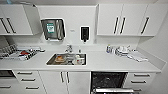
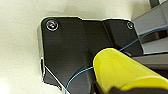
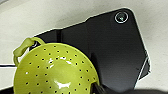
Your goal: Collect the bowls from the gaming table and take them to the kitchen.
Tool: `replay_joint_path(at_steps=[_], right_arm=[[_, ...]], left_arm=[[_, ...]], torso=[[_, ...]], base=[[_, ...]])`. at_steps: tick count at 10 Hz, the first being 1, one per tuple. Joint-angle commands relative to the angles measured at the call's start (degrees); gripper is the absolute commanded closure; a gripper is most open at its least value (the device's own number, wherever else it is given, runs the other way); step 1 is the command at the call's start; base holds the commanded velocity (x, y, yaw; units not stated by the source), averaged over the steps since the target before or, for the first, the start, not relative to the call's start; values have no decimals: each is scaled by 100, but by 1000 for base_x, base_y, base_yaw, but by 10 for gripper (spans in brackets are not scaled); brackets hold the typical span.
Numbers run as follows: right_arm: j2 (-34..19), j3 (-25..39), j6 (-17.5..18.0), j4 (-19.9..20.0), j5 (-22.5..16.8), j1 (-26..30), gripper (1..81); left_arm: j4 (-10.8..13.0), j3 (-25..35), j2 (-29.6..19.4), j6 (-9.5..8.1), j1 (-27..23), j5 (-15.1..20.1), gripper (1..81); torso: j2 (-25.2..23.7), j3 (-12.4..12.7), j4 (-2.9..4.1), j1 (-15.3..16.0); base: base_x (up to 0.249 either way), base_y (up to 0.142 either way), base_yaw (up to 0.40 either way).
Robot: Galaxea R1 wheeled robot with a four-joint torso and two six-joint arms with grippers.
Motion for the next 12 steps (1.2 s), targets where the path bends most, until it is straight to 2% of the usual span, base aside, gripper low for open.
replay_joint_path(at_steps=[1,10,12], right_arm=[[-22,35,-7,0,-288,239,811],[-330,27,11,26,-288,266,811],[-312,35,11,9,-288,283,811]], left_arm=[[14,-11,-86,14,-186,172,811],[14,-11,-174,14,-177,154,811],[14,-11,-174,14,-168,145,811]], torso=[[0,0,0,0],[0,0,0,-1],[0,0,0,5]], base=[[159,-84,0],[156,-86,0],[87,-34,0]])
